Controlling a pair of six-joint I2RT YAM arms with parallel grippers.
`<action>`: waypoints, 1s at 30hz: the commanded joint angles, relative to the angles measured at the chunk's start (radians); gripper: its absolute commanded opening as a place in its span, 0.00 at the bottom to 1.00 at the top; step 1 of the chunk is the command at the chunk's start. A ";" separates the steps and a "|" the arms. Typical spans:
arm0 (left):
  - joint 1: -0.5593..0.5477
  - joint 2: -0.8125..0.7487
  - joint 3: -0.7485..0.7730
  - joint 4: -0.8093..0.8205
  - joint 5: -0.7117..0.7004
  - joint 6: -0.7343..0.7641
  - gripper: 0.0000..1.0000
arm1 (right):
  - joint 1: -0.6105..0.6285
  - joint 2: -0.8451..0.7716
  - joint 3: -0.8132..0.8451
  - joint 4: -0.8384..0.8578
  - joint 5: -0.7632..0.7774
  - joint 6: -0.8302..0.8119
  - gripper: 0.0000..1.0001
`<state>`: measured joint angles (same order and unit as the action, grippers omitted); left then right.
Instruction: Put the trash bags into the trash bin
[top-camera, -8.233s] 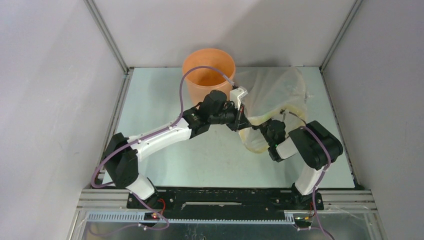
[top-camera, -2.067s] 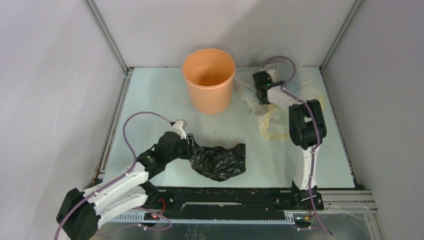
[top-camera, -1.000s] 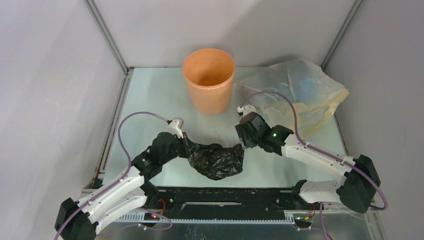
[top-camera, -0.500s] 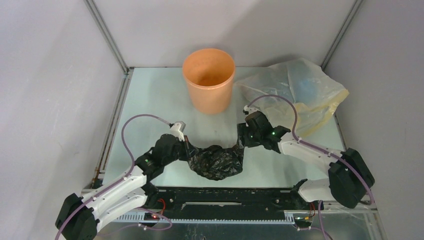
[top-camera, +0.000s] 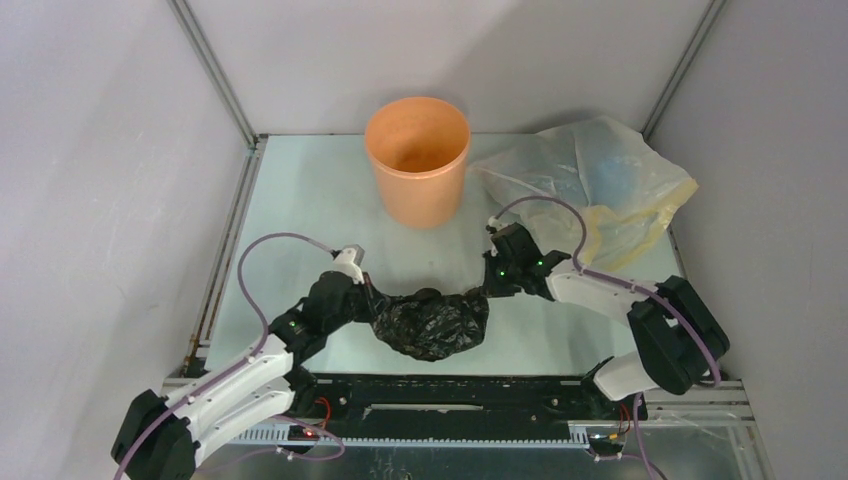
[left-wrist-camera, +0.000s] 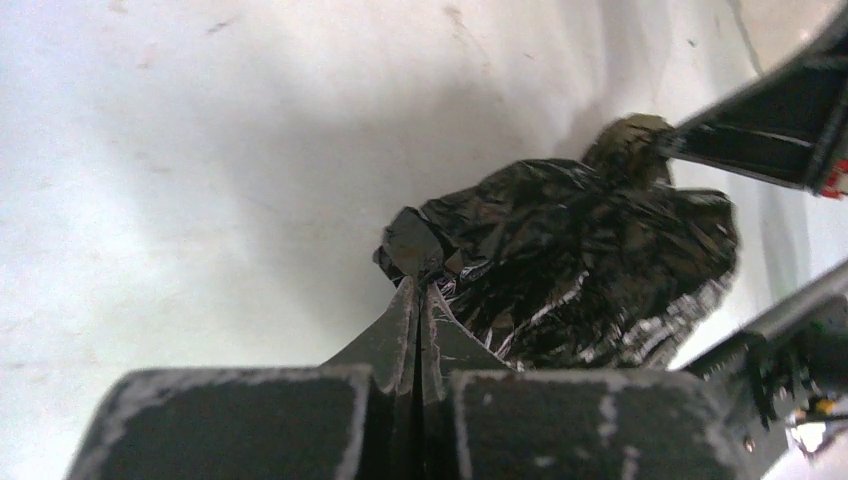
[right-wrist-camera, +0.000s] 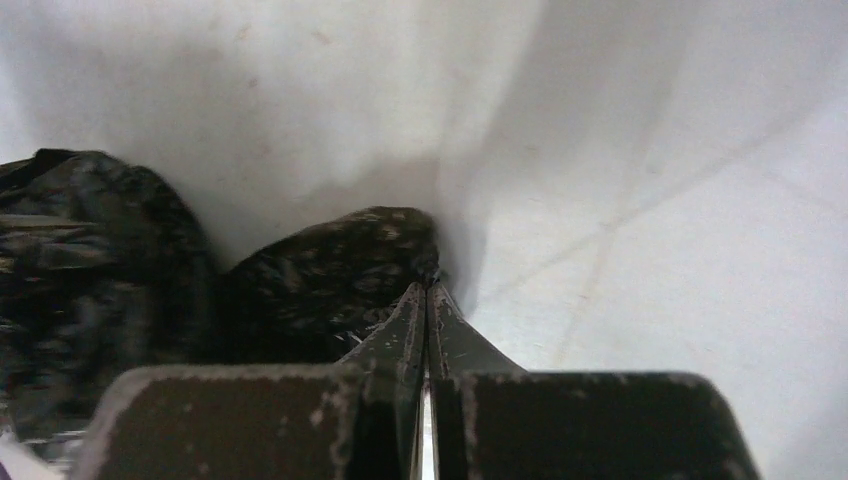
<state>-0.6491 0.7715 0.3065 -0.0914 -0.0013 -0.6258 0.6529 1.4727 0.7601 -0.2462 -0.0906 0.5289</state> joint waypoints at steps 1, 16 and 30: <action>0.063 -0.048 -0.034 -0.020 -0.077 -0.050 0.00 | -0.094 -0.141 -0.062 0.005 0.047 0.020 0.00; 0.172 -0.177 -0.118 0.006 -0.063 -0.134 0.00 | -0.321 -0.598 -0.219 -0.175 0.336 0.083 0.00; 0.172 -0.101 -0.112 0.109 0.110 -0.042 0.00 | -0.078 -0.737 -0.155 -0.197 0.167 -0.093 0.60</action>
<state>-0.4839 0.6300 0.1905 -0.0540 0.0463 -0.7200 0.4183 0.7502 0.5369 -0.4183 0.0307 0.4828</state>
